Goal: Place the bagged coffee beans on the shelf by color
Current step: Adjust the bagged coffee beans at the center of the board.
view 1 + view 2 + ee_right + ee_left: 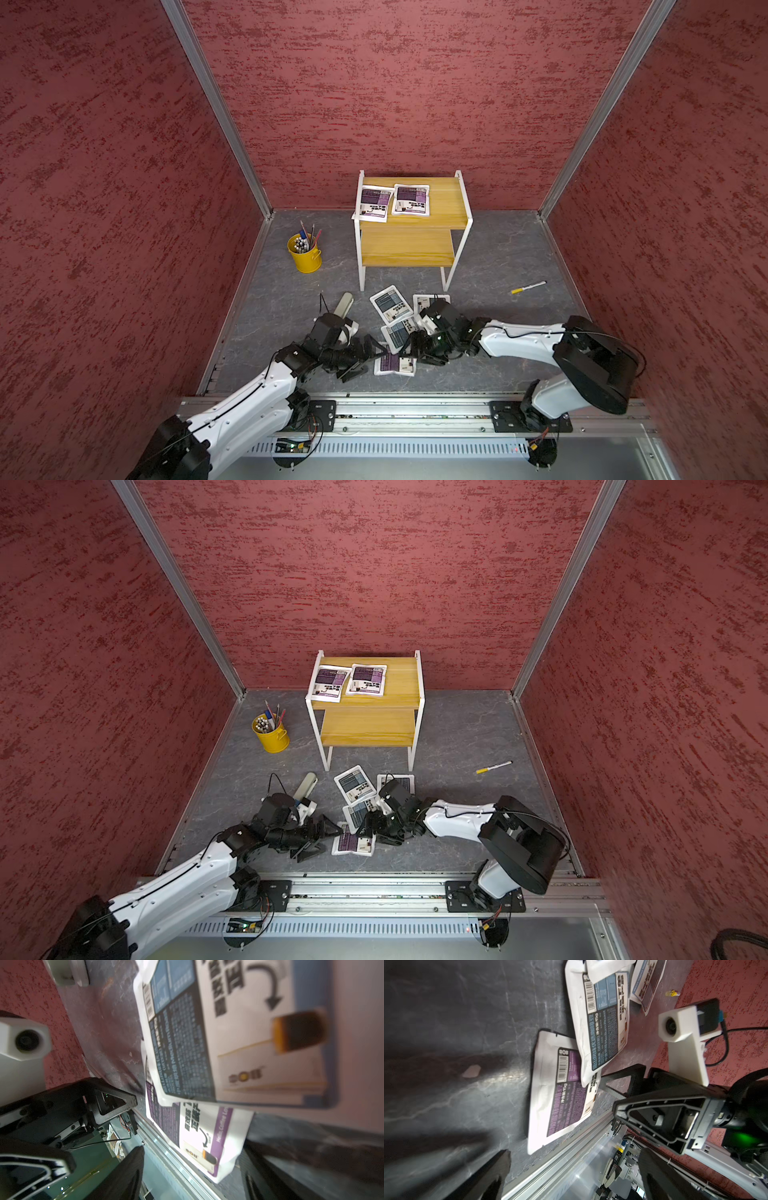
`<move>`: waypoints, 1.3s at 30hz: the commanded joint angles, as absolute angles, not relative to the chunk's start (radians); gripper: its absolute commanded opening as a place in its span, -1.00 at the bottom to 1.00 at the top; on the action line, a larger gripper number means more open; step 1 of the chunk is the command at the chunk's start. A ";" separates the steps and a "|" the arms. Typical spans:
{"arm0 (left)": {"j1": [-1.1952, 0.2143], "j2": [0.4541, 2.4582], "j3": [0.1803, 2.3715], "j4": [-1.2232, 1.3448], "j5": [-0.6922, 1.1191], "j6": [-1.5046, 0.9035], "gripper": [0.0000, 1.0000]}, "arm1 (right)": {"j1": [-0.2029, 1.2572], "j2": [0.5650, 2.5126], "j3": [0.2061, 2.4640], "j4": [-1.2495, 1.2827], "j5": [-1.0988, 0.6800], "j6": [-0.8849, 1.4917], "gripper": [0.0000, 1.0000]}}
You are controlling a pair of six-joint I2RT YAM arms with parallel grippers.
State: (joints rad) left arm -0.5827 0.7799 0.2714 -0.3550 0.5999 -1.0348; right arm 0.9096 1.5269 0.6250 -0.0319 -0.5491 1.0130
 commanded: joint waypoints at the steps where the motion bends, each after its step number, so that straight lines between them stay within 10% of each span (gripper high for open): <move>1: -0.569 0.747 0.351 -0.520 0.556 -1.028 0.99 | 0.961 1.558 0.621 0.044 -0.562 1.057 0.52; 11: -0.571 0.688 0.423 -0.740 0.510 -1.058 0.99 | 1.012 1.462 0.668 -0.121 -0.535 1.000 0.53; 39: -0.704 1.012 0.302 -0.138 0.590 -1.251 0.99 | 0.890 1.664 0.838 -0.229 -0.485 0.794 0.53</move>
